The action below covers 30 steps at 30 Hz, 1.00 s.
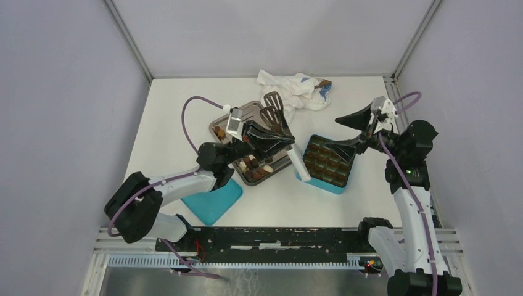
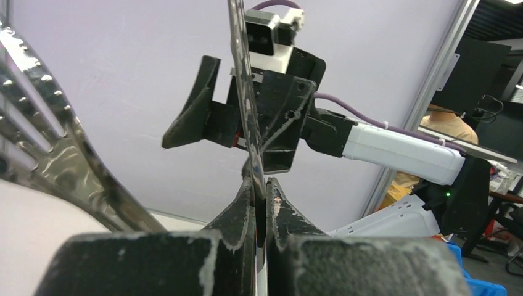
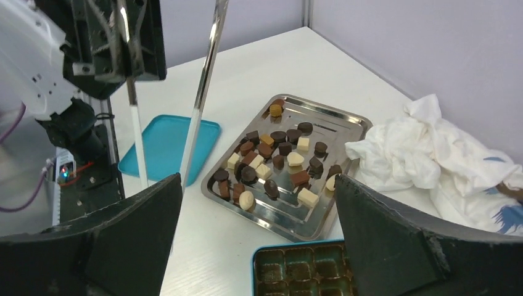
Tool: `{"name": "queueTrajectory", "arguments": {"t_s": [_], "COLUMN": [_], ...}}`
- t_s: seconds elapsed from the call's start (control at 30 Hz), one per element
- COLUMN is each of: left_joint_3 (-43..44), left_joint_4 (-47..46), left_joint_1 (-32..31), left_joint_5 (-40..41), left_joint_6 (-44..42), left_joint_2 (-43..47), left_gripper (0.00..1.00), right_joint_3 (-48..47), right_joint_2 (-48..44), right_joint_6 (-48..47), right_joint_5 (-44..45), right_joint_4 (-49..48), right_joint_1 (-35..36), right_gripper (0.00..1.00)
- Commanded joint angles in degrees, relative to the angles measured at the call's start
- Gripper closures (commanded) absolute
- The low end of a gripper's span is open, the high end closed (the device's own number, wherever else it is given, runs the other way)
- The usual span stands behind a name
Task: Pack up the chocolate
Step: Pick up the clamp from the center of the board.
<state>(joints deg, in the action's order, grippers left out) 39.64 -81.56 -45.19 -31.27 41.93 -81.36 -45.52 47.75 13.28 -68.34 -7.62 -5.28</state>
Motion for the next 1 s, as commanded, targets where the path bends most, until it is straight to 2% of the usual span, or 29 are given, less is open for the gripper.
{"name": "queueTrajectory", "arguments": {"t_s": [0.0,0.2,0.4,0.47,0.57,0.7,0.77,0.97], "left_joint_3": [-0.99,1.35,4.70,6.12,8.60,11.25,11.71,11.69], "left_joint_4": [4.97,9.96,-3.20,-9.83,-13.07,-13.66,-13.63,-12.55], "left_joint_1": [0.72,0.82,0.67,0.55,0.40,-0.24,-0.46,-1.53], "left_joint_5": [-1.61,-0.75,-2.87,-4.38,-6.70,-8.78,-9.02,-7.99], "left_joint_6": [-4.12,-5.90,1.31,3.98,6.02,7.08,7.51,6.36], "left_joint_2": [7.57,8.26,0.27,-2.45,-5.03,-6.32,-6.74,-7.06], "left_gripper": [0.98,0.98,0.98,0.98,0.98,0.98,0.98,0.98], "right_joint_3": [1.53,0.18,-2.12,-1.51,-0.68,1.70,1.79,-1.47], "right_joint_2": [-4.04,-4.66,-2.88,-2.19,-1.20,-0.22,0.46,3.50], "right_joint_6": [-9.35,-10.58,-6.43,-1.52,6.48,17.95,20.35,14.91], "right_joint_5": [-5.34,-12.10,-9.43,-9.34,-5.66,-1.62,0.09,4.55], "right_joint_4": [4.68,10.69,12.94,9.34,3.58,-8.20,-11.32,-4.46], "right_joint_1": [-0.08,0.14,1.43,2.48,4.85,7.91,9.60,11.25], "right_gripper": [0.02,0.02,0.02,0.02,0.02,0.08,0.12,0.24]}}
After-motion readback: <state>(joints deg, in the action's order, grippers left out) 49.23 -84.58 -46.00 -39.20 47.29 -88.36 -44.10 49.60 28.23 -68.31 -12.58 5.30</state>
